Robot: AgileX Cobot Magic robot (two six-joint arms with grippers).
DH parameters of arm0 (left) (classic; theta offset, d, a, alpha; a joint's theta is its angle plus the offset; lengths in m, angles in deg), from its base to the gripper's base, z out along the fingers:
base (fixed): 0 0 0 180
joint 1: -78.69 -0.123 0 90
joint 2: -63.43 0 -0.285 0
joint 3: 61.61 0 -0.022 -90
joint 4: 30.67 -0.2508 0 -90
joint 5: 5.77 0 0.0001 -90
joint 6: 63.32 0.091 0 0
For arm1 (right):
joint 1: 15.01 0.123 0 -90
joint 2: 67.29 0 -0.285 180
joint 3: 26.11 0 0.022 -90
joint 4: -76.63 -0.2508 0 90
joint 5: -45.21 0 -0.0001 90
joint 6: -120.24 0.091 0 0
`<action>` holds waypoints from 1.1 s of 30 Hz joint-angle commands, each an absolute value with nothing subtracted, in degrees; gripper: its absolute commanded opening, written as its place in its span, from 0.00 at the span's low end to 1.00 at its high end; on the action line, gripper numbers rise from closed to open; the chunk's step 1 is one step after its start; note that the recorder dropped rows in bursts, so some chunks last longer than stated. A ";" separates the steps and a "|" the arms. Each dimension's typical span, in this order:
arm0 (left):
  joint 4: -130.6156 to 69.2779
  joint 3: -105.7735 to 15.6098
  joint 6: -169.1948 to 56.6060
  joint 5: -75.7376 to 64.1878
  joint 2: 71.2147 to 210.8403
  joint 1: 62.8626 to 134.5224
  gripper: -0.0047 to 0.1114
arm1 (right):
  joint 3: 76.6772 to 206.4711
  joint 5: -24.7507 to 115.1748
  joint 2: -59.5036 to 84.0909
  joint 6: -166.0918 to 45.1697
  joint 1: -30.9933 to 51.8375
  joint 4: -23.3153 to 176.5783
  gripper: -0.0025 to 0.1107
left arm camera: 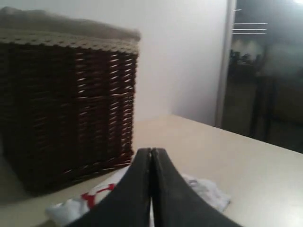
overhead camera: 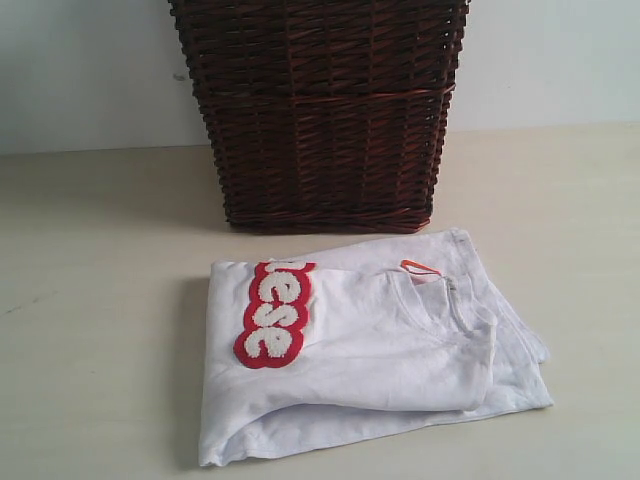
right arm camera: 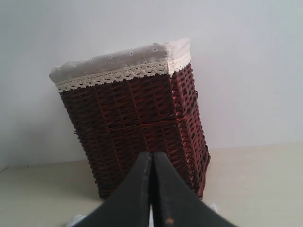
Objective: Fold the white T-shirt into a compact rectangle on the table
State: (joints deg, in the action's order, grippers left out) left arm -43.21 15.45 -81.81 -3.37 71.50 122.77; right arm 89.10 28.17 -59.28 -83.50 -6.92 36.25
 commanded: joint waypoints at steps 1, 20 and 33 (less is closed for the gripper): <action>-41.12 15.61 -81.54 -4.46 71.21 114.33 0.04 | 88.96 27.73 -59.50 -83.50 -6.80 36.70 0.02; -28.52 15.61 -70.98 -18.22 71.21 78.23 0.04 | 88.96 27.62 -59.50 -83.50 -6.80 36.60 0.02; -29.45 15.61 -67.12 -25.98 71.21 76.31 0.04 | 88.96 27.62 -59.50 -83.60 -6.80 36.60 0.02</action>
